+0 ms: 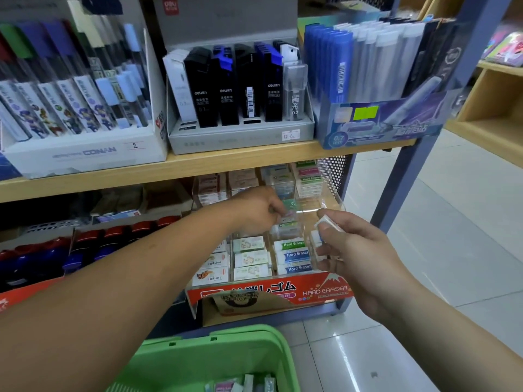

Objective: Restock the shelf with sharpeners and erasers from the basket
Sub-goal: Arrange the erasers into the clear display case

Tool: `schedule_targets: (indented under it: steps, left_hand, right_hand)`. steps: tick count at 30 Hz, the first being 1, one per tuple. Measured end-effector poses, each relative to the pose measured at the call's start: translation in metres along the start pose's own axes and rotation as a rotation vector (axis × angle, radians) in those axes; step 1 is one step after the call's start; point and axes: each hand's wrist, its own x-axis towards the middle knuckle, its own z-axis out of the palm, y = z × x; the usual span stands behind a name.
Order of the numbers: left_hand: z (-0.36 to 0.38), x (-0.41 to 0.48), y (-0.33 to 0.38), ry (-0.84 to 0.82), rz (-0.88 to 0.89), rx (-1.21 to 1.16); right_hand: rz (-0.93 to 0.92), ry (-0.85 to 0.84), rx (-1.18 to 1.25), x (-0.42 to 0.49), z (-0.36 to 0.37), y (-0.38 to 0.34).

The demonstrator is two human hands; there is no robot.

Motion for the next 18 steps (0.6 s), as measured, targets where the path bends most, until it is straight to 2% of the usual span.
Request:
schedule_targets:
  steps: [3, 5, 6, 9, 11, 14, 16, 18]
  left_hand:
    - [0.002, -0.003, -0.003, -0.078, 0.021, -0.011]
    - [0.001, -0.007, -0.005, -0.068, 0.021, 0.007]
    - [0.001, -0.011, -0.005, -0.012, 0.018, 0.051]
    - [0.002, -0.025, -0.003, 0.298, 0.08, 0.211]
    - [0.002, -0.036, 0.003, 0.335, 0.135, -0.013]
    - [0.0, -0.057, 0.024, 0.137, 0.089, -0.581]
    - [0.0, -0.069, 0.03, 0.08, 0.114, -0.69]
    - [-0.003, -0.079, 0.025, 0.084, 0.132, -0.682]
  right_hand:
    - [0.078, -0.012, 0.124, 0.004, -0.004, 0.0]
    - [0.121, -0.029, 0.251, 0.006, -0.004, 0.001]
    - [0.123, -0.033, 0.277, 0.008, -0.004, 0.001]
    - [0.091, -0.041, 0.256, 0.01, -0.004, 0.003]
    - [0.07, -0.032, 0.231, 0.009, -0.001, 0.003]
    - [0.055, -0.018, 0.209, 0.006, 0.002, 0.003]
    - [0.044, -0.036, 0.201, 0.004, 0.003, 0.003]
    - [0.037, -0.084, 0.225, 0.0, 0.007, 0.001]
